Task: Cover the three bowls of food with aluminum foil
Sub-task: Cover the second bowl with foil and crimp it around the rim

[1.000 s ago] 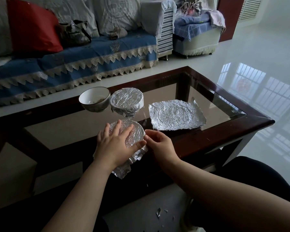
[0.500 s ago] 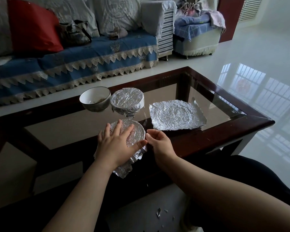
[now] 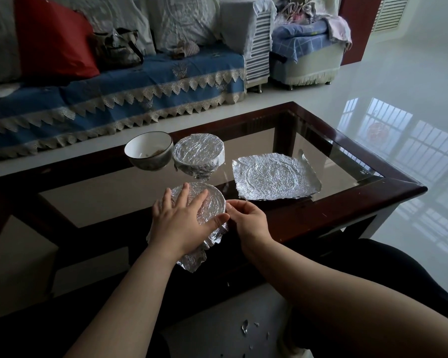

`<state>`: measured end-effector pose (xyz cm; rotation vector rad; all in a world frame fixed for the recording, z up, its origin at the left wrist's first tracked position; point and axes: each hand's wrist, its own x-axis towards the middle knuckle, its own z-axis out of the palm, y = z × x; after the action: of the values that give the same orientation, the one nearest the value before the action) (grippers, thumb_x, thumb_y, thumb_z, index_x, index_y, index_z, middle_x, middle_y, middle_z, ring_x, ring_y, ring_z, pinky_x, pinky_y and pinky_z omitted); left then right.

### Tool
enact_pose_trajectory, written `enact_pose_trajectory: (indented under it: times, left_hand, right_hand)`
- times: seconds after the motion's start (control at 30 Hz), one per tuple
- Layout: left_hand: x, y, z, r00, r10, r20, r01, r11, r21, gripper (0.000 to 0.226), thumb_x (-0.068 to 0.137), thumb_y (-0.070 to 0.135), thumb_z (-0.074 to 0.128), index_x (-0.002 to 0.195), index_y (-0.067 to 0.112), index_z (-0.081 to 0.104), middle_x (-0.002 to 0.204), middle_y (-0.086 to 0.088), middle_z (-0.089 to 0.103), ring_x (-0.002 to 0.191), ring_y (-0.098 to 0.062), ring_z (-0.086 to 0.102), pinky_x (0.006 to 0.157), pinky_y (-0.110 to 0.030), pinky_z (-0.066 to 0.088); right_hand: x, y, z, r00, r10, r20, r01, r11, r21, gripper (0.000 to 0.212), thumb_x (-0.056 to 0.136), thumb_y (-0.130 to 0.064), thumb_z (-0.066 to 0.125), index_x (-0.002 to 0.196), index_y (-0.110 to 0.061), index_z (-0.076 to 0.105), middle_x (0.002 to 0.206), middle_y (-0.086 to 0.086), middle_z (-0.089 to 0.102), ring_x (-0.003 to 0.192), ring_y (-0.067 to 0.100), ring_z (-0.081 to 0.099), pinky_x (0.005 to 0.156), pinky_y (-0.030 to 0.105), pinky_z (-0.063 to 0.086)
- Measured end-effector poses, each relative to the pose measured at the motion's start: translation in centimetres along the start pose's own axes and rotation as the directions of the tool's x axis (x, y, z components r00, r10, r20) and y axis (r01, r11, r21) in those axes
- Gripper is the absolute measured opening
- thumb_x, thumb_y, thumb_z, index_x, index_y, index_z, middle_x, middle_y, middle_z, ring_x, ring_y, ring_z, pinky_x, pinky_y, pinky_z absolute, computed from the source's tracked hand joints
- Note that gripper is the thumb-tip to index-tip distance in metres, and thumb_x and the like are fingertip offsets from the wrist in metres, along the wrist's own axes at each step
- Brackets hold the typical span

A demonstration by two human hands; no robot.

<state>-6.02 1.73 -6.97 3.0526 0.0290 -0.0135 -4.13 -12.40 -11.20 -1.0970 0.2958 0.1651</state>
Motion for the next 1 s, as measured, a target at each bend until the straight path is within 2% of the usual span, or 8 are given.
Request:
enact_pose_trajectory:
  times: [0.3, 0.5, 0.57, 0.67, 0.7, 0.77, 0.83, 1.0]
  left_hand:
    - [0.0, 0.1, 0.1, 1.0, -0.002, -0.019, 0.002, 1.0, 0.011, 0.111, 0.049, 0.097, -0.009, 0.147, 0.05, 0.01, 0.161, 0.004, 0.0, 0.146, -0.034, -0.003, 0.114, -0.054, 0.004]
    - [0.0, 0.2, 0.1, 0.999, -0.021, -0.035, 0.021, 1.0, 0.009, 0.113, 0.047, 0.097, -0.011, 0.147, 0.049, 0.011, 0.161, 0.002, 0.002, 0.146, -0.035, 0.0, 0.114, -0.055, 0.005]
    - [0.0, 0.2, 0.1, 0.999, -0.024, -0.036, 0.025, 1.0, 0.015, 0.112, 0.048, 0.097, -0.011, 0.147, 0.049, 0.011, 0.161, 0.001, 0.003, 0.146, -0.035, 0.0, 0.114, -0.055, 0.006]
    - [0.1, 0.2, 0.1, 0.999, -0.03, -0.034, 0.031, 0.999, 0.014, 0.108, 0.052, 0.096, -0.007, 0.147, 0.049, 0.011, 0.161, 0.002, 0.002, 0.146, -0.035, 0.0, 0.114, -0.055, 0.006]
    - [0.1, 0.2, 0.1, 0.999, -0.033, -0.035, 0.034, 0.999, 0.014, 0.107, 0.053, 0.096, -0.006, 0.147, 0.048, 0.011, 0.161, 0.002, 0.003, 0.146, -0.035, 0.0, 0.114, -0.055, 0.006]
    - [0.1, 0.2, 0.2, 0.999, -0.04, -0.036, 0.041, 0.999, 0.014, 0.107, 0.052, 0.096, -0.005, 0.147, 0.049, 0.013, 0.161, 0.002, 0.003, 0.146, -0.035, 0.001, 0.113, -0.055, 0.007]
    - [0.1, 0.3, 0.1, 0.998, -0.048, -0.034, 0.048, 0.999, 0.014, 0.107, 0.052, 0.096, -0.005, 0.146, 0.049, 0.015, 0.161, 0.002, 0.004, 0.146, -0.035, 0.002, 0.114, -0.055, 0.007]
    - [0.0, 0.7, -0.3, 0.996, -0.087, -0.003, 0.087, 0.996, -0.015, 0.101, 0.059, 0.095, 0.001, 0.147, 0.048, 0.016, 0.161, 0.001, 0.003, 0.146, -0.036, 0.0, 0.115, -0.055, 0.005]
  right_hand:
    - [-0.1, 0.3, 0.0, 0.997, -0.059, -0.043, 0.05, 0.979, -0.198, 0.009, 0.082, -0.005, 0.071, 0.083, -0.013, 0.075, 0.077, 0.01, 0.075, 0.066, 0.019, 0.064, 0.077, 0.042, 0.056]
    - [-0.4, 0.0, 0.2, 0.997, -0.069, -0.041, 0.06, 0.978, -0.199, 0.017, 0.081, -0.002, 0.071, 0.076, -0.018, 0.075, 0.074, 0.009, 0.074, 0.065, 0.024, 0.064, 0.072, 0.038, 0.055]
    - [-0.6, -0.1, 0.0, 0.997, -0.077, -0.023, 0.07, 0.97, -0.232, 0.018, 0.082, -0.002, 0.067, 0.087, -0.017, 0.076, 0.078, 0.007, 0.076, 0.071, 0.027, 0.07, 0.074, 0.037, 0.058]
    - [-0.9, -0.1, -0.2, 0.996, -0.084, 0.012, 0.083, 0.946, -0.314, 0.038, 0.082, 0.001, 0.05, 0.107, -0.016, 0.073, 0.078, 0.004, 0.075, 0.063, 0.02, 0.063, 0.064, 0.033, 0.053]
    - [-1.1, 0.1, -0.2, 0.994, -0.106, 0.022, 0.107, 0.932, -0.345, 0.043, 0.08, -0.002, 0.047, 0.111, -0.018, 0.072, 0.082, 0.001, 0.075, 0.066, 0.018, 0.063, 0.066, 0.035, 0.054]
    - [-1.7, 0.5, -0.1, 0.984, -0.172, 0.042, 0.175, 0.904, -0.39, 0.045, 0.082, -0.007, 0.046, 0.118, -0.02, 0.069, 0.101, -0.005, 0.074, 0.088, 0.014, 0.068, 0.085, 0.038, 0.056]
    - [-2.4, 0.6, 0.1, 0.974, -0.223, 0.047, 0.222, 0.884, -0.412, 0.041, 0.088, -0.008, 0.046, 0.122, -0.02, 0.065, 0.113, -0.009, 0.067, 0.107, 0.007, 0.061, 0.099, 0.03, 0.047]
    - [-2.6, 0.6, 0.5, 0.936, -0.319, 0.15, 0.351, 0.791, -0.501, 0.035, 0.098, -0.019, 0.048, 0.132, -0.015, 0.055, 0.113, -0.005, 0.058, 0.106, 0.0, 0.052, 0.099, 0.016, 0.038]
